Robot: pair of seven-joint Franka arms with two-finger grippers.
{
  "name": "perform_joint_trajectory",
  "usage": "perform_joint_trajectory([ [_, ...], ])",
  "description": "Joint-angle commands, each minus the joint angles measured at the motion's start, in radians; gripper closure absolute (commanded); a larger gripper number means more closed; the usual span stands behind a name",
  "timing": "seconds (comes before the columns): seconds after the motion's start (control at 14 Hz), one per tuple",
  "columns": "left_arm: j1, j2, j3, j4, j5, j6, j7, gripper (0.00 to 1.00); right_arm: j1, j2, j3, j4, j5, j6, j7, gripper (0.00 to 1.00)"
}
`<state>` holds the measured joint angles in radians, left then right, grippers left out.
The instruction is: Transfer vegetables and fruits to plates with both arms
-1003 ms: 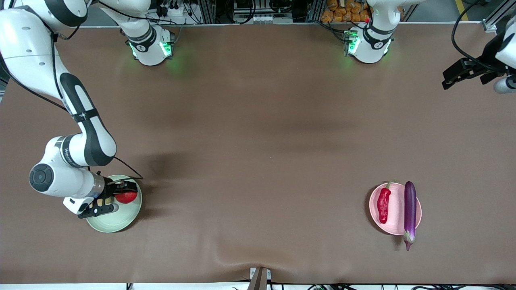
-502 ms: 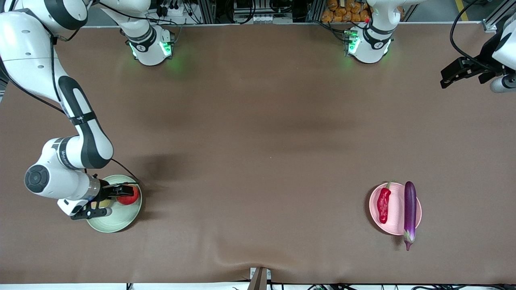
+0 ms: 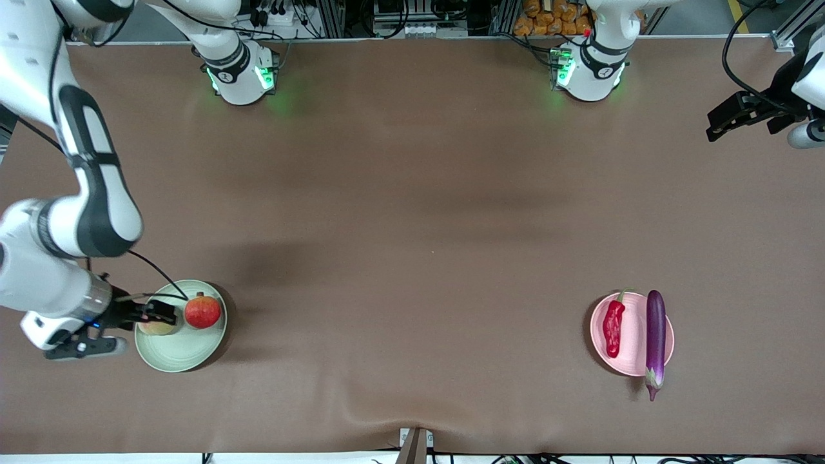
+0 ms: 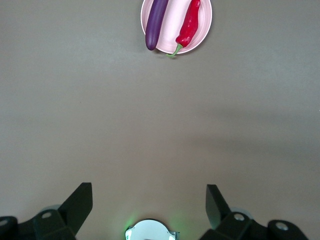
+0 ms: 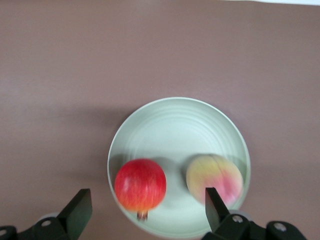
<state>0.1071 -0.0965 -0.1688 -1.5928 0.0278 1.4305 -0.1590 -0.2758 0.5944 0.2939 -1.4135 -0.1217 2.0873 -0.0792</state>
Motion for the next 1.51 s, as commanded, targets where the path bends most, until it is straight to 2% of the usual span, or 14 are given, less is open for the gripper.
perform_joint_trajectory([
  [0.0, 0.008, -0.012, 0.003, 0.002, -0.023, -0.012, 0.016, 0.0, -0.022, -0.201, -0.008, -0.115, 0.094, -0.093, 0.012, 0.0],
  [0.29, 0.02, -0.014, 0.002, 0.002, -0.022, -0.012, 0.016, 0.0, 0.021, -0.384, -0.131, -0.139, 0.186, -0.306, 0.012, 0.0],
  [0.57, 0.02, -0.011, 0.002, 0.004, -0.022, -0.007, 0.015, 0.0, 0.041, -0.545, -0.153, -0.137, 0.194, -0.481, 0.077, 0.0],
  [0.65, 0.02, -0.009, 0.002, 0.005, -0.022, -0.004, 0.015, 0.0, 0.093, -0.548, -0.203, -0.13, 0.194, -0.525, 0.097, 0.0],
  [0.79, 0.02, 0.0, 0.002, 0.014, -0.022, -0.002, 0.015, 0.0, 0.273, -0.557, -0.397, -0.113, 0.195, -0.571, 0.105, 0.0],
  [0.86, 0.02, 0.006, 0.002, 0.016, -0.022, -0.002, 0.015, 0.0, 0.311, -0.568, -0.421, -0.105, 0.195, -0.614, 0.108, 0.0],
  [1.0, 0.022, 0.003, 0.002, 0.016, -0.022, -0.002, 0.015, 0.0, 0.326, -0.605, -0.412, -0.102, 0.195, -0.693, 0.107, 0.0],
  [1.22, 0.028, 0.001, 0.003, 0.016, -0.02, -0.007, 0.016, 0.0, 0.322, -0.681, -0.395, -0.12, 0.191, -0.713, 0.105, 0.0],
  [1.43, 0.026, -0.003, 0.002, 0.014, -0.02, -0.01, 0.015, 0.0, 0.296, -0.693, -0.383, -0.113, 0.191, -0.751, 0.107, 0.0],
])
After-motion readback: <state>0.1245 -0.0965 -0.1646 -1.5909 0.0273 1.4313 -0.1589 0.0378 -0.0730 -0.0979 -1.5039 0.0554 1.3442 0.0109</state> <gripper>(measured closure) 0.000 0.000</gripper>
